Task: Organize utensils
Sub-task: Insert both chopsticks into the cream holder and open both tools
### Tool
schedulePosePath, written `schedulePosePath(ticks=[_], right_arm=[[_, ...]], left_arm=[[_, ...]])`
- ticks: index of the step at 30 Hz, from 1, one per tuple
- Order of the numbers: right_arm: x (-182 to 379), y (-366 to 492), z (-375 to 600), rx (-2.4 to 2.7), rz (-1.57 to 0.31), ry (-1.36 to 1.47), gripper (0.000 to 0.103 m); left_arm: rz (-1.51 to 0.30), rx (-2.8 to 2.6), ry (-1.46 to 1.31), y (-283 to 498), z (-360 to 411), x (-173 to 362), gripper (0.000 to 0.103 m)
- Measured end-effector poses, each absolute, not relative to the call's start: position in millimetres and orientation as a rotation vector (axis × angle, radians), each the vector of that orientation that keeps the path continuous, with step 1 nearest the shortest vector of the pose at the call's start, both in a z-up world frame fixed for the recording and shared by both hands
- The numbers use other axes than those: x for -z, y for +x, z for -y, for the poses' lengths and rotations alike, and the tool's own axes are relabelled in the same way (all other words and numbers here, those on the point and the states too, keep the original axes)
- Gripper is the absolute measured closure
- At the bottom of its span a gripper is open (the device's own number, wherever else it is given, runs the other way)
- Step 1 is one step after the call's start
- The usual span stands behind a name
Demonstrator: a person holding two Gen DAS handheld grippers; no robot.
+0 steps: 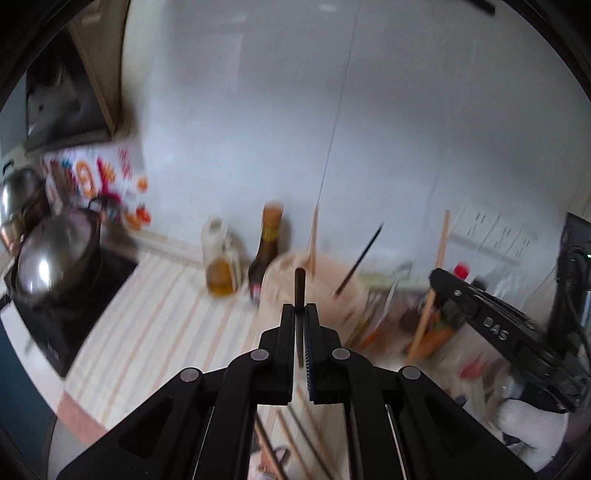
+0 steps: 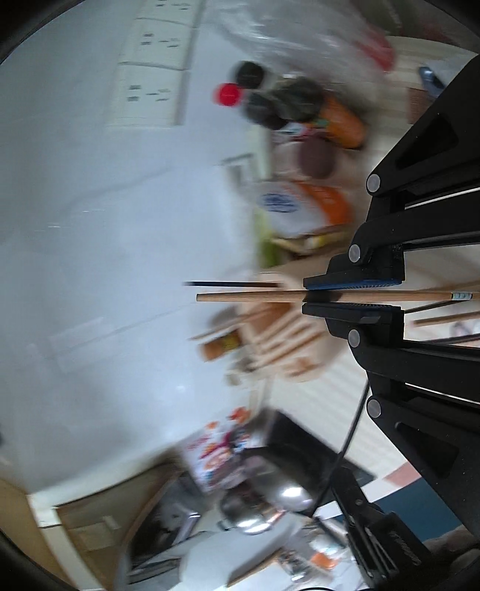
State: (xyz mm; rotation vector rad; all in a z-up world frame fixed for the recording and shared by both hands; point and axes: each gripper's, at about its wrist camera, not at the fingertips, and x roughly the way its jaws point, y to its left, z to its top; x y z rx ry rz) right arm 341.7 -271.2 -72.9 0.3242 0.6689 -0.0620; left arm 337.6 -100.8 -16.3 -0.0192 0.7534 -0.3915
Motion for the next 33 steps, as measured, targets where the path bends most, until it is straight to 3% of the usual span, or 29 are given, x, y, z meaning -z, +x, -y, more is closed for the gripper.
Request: schedulePosePath(ticks=[6, 13, 27, 31, 33], right_arm=[[20.7, 379.8, 284.0, 0.063, -0.552, 0.333, 0.097], [1.3, 431.6, 287.3, 0.069, -0.503, 0.333, 0.097], [51.4, 477.4, 299.9, 0.097, -0.478, 0.37, 0.096], [66.8, 479.4, 297.2, 0.074, -0.563, 0.355, 0.095], [72.0, 479.2, 297.9, 0.069, -0.594, 0.355, 0.095]], left_arm=[[-0.641, 0.418, -0.018, 369.9, 116.3, -41.9, 0.101], [-0.599, 0.434, -0.022, 410.0, 133.3, -67.8, 0.101], [-0.77, 0.45, 0.016, 475.1, 162.7, -1.3, 0.1], [-0.788, 0.421, 0.028, 476.3, 161.4, 4.5, 0.095], [-0.787, 0.389, 0.03, 474.5, 157.7, 3.8, 0.082]])
